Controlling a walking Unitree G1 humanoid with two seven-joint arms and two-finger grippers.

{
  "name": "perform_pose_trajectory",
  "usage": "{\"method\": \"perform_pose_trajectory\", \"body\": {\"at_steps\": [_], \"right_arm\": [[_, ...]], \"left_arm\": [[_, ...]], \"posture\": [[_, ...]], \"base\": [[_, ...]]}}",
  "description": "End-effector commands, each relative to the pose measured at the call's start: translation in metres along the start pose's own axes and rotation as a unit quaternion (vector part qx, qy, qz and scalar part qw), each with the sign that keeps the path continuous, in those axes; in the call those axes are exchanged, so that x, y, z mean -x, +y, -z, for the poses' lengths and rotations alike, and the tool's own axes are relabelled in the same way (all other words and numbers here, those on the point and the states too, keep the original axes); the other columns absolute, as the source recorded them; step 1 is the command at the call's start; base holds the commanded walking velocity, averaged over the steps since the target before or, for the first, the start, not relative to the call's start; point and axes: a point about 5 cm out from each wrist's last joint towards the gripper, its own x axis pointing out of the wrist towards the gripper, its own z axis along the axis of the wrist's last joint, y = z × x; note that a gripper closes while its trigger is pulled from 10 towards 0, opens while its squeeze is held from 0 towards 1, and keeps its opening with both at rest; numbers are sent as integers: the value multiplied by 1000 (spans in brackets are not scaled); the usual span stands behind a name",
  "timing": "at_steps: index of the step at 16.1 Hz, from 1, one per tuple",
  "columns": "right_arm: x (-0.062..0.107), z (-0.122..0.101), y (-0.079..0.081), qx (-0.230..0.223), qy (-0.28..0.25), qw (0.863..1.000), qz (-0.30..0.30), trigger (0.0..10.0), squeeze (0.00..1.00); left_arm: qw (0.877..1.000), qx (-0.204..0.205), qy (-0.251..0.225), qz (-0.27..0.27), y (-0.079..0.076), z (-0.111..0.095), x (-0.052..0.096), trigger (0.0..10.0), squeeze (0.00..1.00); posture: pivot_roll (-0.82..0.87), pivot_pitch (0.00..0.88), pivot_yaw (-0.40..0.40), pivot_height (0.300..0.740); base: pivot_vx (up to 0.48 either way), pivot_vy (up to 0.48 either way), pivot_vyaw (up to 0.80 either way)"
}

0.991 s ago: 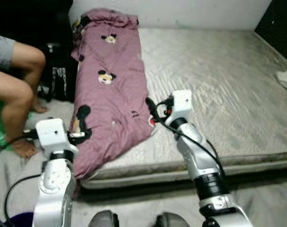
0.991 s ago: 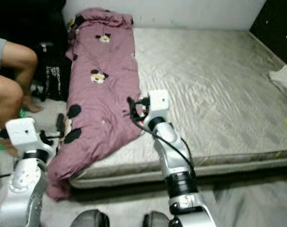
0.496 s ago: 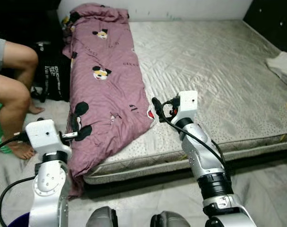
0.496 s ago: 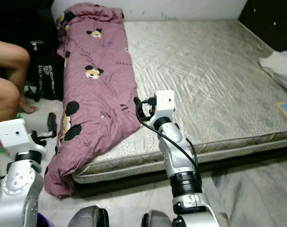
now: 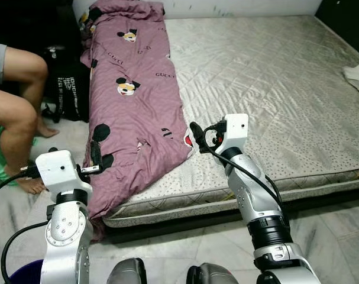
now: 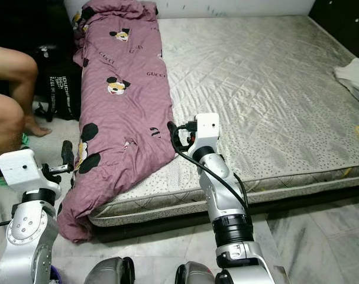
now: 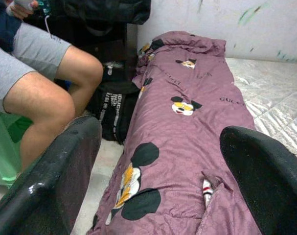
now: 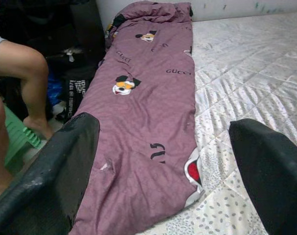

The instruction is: Clean up the room

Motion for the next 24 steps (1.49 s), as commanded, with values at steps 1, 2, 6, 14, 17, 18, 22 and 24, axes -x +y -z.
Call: {"method": "perform_pose_trajectory", "body": {"at_steps": [1, 2, 6, 14, 17, 18, 22, 24], "right_arm": [[1, -3, 2, -5, -4, 1000, -5, 10000, 0], [1, -3, 2, -6, -4, 1000, -8, 10000, 0], [0, -3, 3, -6, -3, 1000, -14, 10000, 0], [-2, -2, 9, 6, 4, 999, -32, 10000, 0], [-2, -2, 9, 8, 3, 999, -36, 10000, 0], [-2, -3, 13, 15, 0, 999, -47, 10000, 0], [-3, -3, 17, 21, -2, 998, -65, 10000, 0], [-2, -3, 18, 13, -1, 998, -66, 10000, 0]], "left_arm": [[1000, -2, 5, -7, 0, 1, 1, 10000, 0], [1000, -1, 4, -11, 0, 0, 1, 10000, 0], [1000, 7, 4, -24, 1, 0, 0, 10000, 0], [998, 9, 9, -60, 5, 1, -2, 10000, 0], [997, 13, 14, -70, 8, 3, -3, 10000, 0], [998, 12, 13, -67, 7, 3, -3, 10000, 0], [998, 15, 9, -65, 8, 2, -4, 10000, 0], [998, 15, 10, -63, 7, 2, -4, 10000, 0]], "posture": [[-3, 110, -55, 690], [-3, 110, -55, 680], [-6, 118, -59, 635], [-8, 118, -61, 620], [-8, 118, -61, 620], [-7, 111, -59, 620], [-7, 111, -59, 620], [-1, 110, -62, 620]], "base": [[0, 0, 0], [0, 0, 0], [0, 0, 0], [0, 0, 0], [0, 0, 0], [0, 0, 0], [0, 0, 411], [0, 0, 397]]}}
